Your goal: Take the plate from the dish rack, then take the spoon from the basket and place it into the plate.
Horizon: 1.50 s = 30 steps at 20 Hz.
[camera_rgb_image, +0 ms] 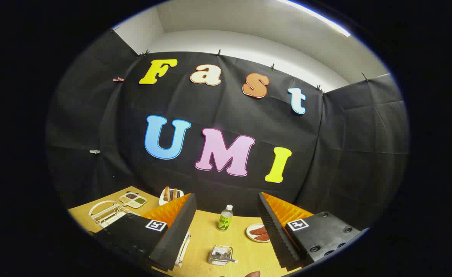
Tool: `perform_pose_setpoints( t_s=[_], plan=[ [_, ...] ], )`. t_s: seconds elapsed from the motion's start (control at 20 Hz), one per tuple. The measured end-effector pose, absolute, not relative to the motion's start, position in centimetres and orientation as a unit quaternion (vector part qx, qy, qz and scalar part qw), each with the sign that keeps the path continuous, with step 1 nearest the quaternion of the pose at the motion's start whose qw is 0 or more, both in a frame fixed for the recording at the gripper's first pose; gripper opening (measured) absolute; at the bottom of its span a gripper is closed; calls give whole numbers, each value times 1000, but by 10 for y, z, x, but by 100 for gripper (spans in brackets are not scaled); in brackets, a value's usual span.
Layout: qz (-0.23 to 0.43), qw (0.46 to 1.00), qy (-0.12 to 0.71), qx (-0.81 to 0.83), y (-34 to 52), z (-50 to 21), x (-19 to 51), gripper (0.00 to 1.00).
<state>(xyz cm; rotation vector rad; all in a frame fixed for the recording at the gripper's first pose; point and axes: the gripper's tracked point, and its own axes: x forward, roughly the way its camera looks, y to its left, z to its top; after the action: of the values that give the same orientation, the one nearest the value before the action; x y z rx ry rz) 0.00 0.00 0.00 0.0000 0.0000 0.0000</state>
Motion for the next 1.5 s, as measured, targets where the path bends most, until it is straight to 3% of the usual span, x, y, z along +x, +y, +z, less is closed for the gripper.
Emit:
perform_pose_setpoints(
  t_s=[0.9, 1.2, 1.5],
  plan=[
    [14, 1000, 13, -5, 20, -3, 7, 97],
    [83, 988, 127, 37, 75, -59, 29, 97],
    [100, 957, 269, 49, 124, -142, 62, 98]
  ],
)
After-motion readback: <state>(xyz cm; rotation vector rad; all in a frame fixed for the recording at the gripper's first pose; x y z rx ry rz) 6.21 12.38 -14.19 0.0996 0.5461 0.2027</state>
